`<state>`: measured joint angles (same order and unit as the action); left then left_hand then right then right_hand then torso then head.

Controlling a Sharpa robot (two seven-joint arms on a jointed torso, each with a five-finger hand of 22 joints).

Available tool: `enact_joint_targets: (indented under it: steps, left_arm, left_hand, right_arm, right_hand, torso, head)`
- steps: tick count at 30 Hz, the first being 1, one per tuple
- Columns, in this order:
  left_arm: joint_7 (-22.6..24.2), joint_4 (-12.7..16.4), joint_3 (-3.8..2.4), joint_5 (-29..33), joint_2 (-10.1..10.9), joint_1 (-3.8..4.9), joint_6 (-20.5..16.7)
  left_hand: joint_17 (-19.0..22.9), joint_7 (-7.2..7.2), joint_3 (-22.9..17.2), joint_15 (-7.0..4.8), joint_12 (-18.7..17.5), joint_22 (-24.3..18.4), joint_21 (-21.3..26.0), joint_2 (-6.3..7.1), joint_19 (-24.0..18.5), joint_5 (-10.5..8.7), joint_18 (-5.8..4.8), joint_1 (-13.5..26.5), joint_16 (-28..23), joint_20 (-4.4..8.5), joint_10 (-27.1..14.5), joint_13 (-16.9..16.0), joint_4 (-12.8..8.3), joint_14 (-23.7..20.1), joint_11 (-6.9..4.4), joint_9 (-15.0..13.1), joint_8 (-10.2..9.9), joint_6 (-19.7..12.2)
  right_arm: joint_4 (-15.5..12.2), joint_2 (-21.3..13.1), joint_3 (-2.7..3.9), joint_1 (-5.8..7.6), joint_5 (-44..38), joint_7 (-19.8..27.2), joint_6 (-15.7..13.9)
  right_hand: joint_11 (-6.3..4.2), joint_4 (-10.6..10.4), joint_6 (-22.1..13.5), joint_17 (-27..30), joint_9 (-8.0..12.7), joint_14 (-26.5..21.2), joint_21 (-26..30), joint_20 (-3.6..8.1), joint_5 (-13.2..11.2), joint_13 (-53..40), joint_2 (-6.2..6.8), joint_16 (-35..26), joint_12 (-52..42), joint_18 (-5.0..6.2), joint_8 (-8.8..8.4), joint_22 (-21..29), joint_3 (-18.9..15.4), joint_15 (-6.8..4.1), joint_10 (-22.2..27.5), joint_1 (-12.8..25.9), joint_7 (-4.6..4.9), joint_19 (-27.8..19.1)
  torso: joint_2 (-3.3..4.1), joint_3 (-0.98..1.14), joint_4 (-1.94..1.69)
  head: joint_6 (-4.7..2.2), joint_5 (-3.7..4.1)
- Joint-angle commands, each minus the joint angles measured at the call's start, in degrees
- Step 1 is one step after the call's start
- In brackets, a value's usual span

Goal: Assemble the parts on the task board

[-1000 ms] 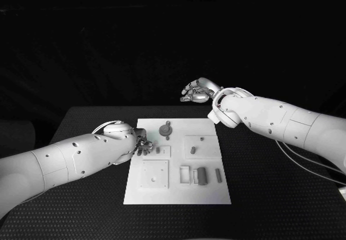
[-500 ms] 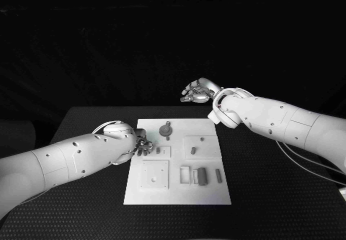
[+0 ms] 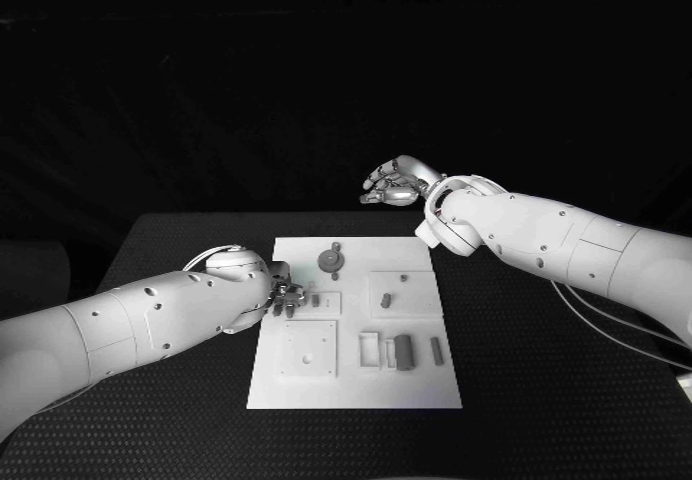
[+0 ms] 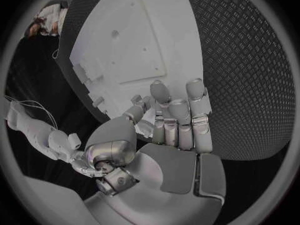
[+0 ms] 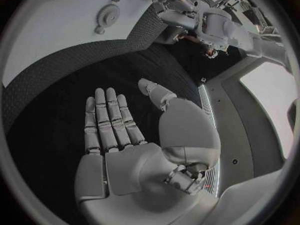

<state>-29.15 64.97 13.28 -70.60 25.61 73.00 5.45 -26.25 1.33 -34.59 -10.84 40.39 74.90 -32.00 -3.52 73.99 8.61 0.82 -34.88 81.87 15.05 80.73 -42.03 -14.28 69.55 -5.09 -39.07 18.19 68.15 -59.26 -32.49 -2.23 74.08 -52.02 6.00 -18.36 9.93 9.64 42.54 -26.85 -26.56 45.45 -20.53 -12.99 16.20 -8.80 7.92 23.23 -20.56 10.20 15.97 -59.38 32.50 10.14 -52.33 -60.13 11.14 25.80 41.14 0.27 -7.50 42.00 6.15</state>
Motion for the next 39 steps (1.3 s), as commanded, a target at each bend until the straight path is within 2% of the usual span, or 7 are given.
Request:
enact_joint_targets:
  steps: [1, 16, 18, 20, 25, 32, 39]
  left_arm:
    - [-1.2, -0.2, 0.41, 0.2, 0.0, -0.6, 2.3]
    - [-0.8, -0.6, 0.39, -0.2, 0.2, -0.6, 0.7]
    - [-0.6, -0.6, 0.39, -0.4, 0.2, -0.6, 0.2]
    - [-0.5, -0.6, 0.39, -0.7, 0.2, -0.6, -0.2]
    - [-0.2, -0.7, 0.37, -0.8, 0.3, -0.6, -1.4]
    - [0.7, -0.5, 0.35, -0.8, 0.6, -0.6, -3.6]
    - [1.4, -0.3, 0.24, -0.8, 0.8, -0.59, -5.1]
  left_hand:
    - [0.1, -0.09, 0.4, -0.04, 0.0, 1.2, 0.0, 0.66, -0.4, -0.26, -0.27, 0.0, -0.3, -0.18, -0.3, 0.1, 0.1, -0.1, 0.05, 0.0, 0.3, -0.5]
    - [0.2, -0.11, 1.1, -0.09, -0.1, 1.1, 0.1, 1.38, -0.5, -0.79, -0.18, 0.4, -0.3, -0.15, -0.3, 0.1, 0.9, -0.1, 0.03, -0.1, 0.2, -0.6]
    - [0.2, -0.16, 1.4, -0.13, -0.1, 1.1, 0.2, 1.94, -0.4, -2.79, -0.1, 0.5, -0.3, -0.09, -0.4, 0.1, 1.4, -0.1, -0.01, -0.1, 0.2, -0.6]
    - [0.2, -0.17, 1.5, -0.15, -0.1, 1.1, 0.3, 2.52, -0.5, -3.88, -0.08, 0.6, -0.4, -0.09, -0.4, 0.2, 1.9, -0.1, -0.02, -0.1, 0.2, -0.6]
    - [0.3, -0.18, 1.8, -0.18, -0.1, 1.1, 0.4, 4.5, -0.5, -5.67, 0.0, 1.1, -0.4, -0.07, -0.4, 0.2, 3.1, -0.1, -0.05, -0.2, 0.1, -0.6]
    - [0.3, -0.21, 2.2, -0.23, -0.1, 1.1, 0.4, 5.72, -0.4, -5.77, 0.07, 1.5, -0.3, -0.01, -0.4, 0.1, 3.9, -0.1, -0.08, -0.3, 0.2, -0.7]
    - [0.3, -0.24, 2.1, -0.26, -0.1, 1.1, 0.5, 6.02, -0.4, -5.77, 0.1, 1.5, -0.3, 0.02, -0.4, 0.1, 4.1, -0.1, -0.11, -0.4, 0.2, -0.7]
  right_arm:
    - [-0.1, 0.0, 0.01, -0.02, 0.0, 0.5, 0.2]
    - [0.0, 0.0, 0.01, -0.09, 0.0, 0.5, 0.2]
    - [0.0, 0.0, 0.01, -0.13, 0.0, 0.5, 0.2]
    - [0.0, 0.0, 0.01, -0.15, 0.0, 0.5, 0.2]
    - [0.0, 0.0, 0.01, -0.18, 0.0, 0.5, 0.2]
    - [0.0, 0.0, 0.01, -0.2, 0.0, 0.5, 0.2]
    - [0.0, 0.0, 0.01, -0.2, 0.0, 0.5, 0.2]
  right_hand:
    - [0.1, 0.0, -0.3, -0.1, 0.1, 0.0, 0.4, -0.08, 0.2, 0.1, -0.1, -0.3, 0.3, -1.12, 0.27, -0.1, -0.3, 0.41, -0.4, -0.5, 1.45, -0.3]
    - [0.11, 0.0, -0.3, -0.1, 0.1, 0.0, 0.5, -0.08, 0.2, 0.2, -0.1, -0.4, 0.3, -1.16, 0.27, -0.2, -0.3, 0.45, -0.4, -0.5, 1.47, -0.4]
    - [0.11, 0.0, -0.3, -0.1, 0.1, 0.0, 0.5, -0.08, 0.2, 0.2, -0.09, -0.4, 0.3, -1.17, 0.27, -0.2, -0.3, 0.45, -0.4, -0.5, 1.47, -0.4]
    - [0.11, 0.0, -0.3, -0.1, 0.1, 0.0, 0.5, -0.08, 0.2, 0.2, -0.1, -0.5, 0.3, -1.17, 0.27, -0.2, -0.3, 0.45, -0.4, -0.5, 1.47, -0.4]
    - [0.11, 0.0, -0.3, -0.1, 0.2, 0.0, 0.5, -0.08, 0.2, 0.2, -0.1, -0.5, 0.3, -1.18, 0.26, -0.2, -0.4, 0.46, -0.4, -0.5, 1.48, -0.4]
    - [0.11, 0.0, -0.3, -0.2, 0.2, 0.0, 0.5, -0.07, 0.2, 0.3, -0.09, -0.5, 0.3, -1.19, 0.26, -0.2, -0.4, 0.48, -0.4, -0.6, 1.49, -0.4]
    - [0.11, 0.0, -0.3, -0.2, 0.2, 0.0, 0.5, -0.07, 0.2, 0.3, -0.09, -0.5, 0.3, -1.2, 0.26, -0.3, -0.4, 0.49, -0.4, -0.6, 1.5, -0.4]
  torso:
    - [0.0, 0.0, 0.0]
    - [0.02, 0.01, 0.02]
    - [0.02, 0.01, 0.02]
    - [0.02, 0.0, 0.02]
    - [0.0, 0.02, 0.02]
    - [0.0, 0.02, 0.01]
    - [0.02, 0.01, 0.01]
  head:
    - [0.0, 0.04]
    - [-0.04, 0.11]
    - [-0.05, 0.13]
    - [-0.04, 0.19]
    - [-0.03, 0.26]
    - [0.02, 0.3]
    - [-0.05, 0.35]
